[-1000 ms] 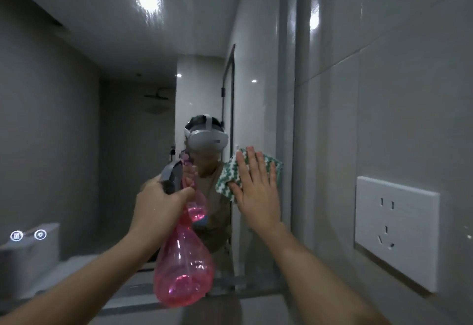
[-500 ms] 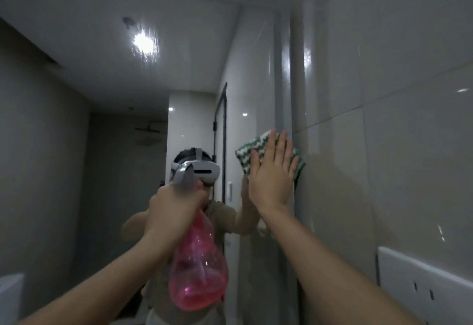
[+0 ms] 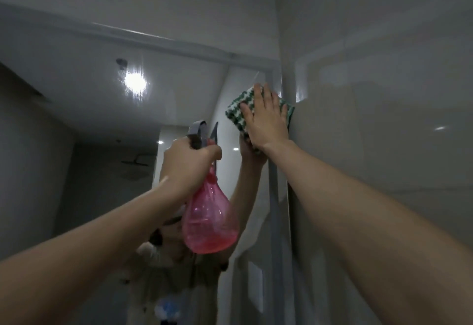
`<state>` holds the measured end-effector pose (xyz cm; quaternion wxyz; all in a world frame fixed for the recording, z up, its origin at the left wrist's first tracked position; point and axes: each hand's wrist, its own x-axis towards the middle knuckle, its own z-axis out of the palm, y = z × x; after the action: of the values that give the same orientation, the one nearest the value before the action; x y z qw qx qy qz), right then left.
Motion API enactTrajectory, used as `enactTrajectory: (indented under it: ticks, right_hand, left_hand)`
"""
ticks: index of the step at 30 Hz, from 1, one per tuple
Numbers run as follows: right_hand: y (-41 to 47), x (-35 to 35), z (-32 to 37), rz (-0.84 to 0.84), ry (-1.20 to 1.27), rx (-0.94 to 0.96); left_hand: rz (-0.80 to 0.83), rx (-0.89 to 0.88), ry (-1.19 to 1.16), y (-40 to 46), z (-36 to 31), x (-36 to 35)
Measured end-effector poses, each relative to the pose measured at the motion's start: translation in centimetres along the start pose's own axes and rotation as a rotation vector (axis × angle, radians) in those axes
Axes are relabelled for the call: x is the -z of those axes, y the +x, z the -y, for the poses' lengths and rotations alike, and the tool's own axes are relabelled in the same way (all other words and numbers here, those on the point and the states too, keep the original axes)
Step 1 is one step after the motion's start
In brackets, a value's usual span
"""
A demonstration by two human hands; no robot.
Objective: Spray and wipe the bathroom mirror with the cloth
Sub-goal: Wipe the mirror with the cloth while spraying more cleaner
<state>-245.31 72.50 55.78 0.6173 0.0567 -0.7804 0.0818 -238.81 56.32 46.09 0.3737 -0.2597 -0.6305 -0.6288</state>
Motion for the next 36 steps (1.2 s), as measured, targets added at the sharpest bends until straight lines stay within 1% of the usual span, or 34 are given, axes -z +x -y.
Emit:
enactTrajectory:
  ticks: [3,7,12,14,16,19,21,23,27,30,36]
  right_hand:
    - [3.8,1.0,0.2,0.005,0.004,-0.028]
    - [8.0,2.1,0.5,0.020,0.031,-0.067]
    - [10.1,2.5,2.1,0.034,0.029,-0.168]
    - [9.7,2.3,2.7,0.014,0.002,-0.140]
    - [8.8,1.7,3.9,-0.007,-0.035,-0.049]
    - [6.3,0.4,6.4,-0.026,-0.057,0.096]
    - [4.1,-0.2,7.3,-0.016,-0.048,0.140]
    - [1.5,-1.0,7.6,-0.019,-0.034,0.164]
    - [-6.1,-2.4,8.0,0.018,0.005,0.194]
    - [-11.9,-3.3,7.8,0.082,0.004,0.202]
    - [-22.1,-5.9,6.6,0.143,-0.013,0.198]
  left_hand:
    - [0.027,-0.037,-0.019,2.1,-1.1,-0.3]
    - [0.025,-0.033,-0.039,4.5,-1.9,0.5]
    - [0.028,-0.055,-0.071,6.5,-2.6,2.4]
    - [0.027,-0.075,-0.051,6.8,-2.7,3.3]
    - [0.016,-0.092,-0.021,6.4,-2.5,4.3]
    - [-0.011,-0.074,-0.011,4.7,-1.7,5.5]
    - [-0.024,-0.080,0.025,3.3,-0.8,6.2]
    - [-0.049,-0.075,0.051,1.7,0.3,7.0]
    - [-0.086,0.019,0.063,-2.9,2.6,8.7]
    - [-0.133,0.062,0.186,-6.9,4.4,10.2]
    - [-0.123,0.178,0.308,-14.0,7.6,12.7]
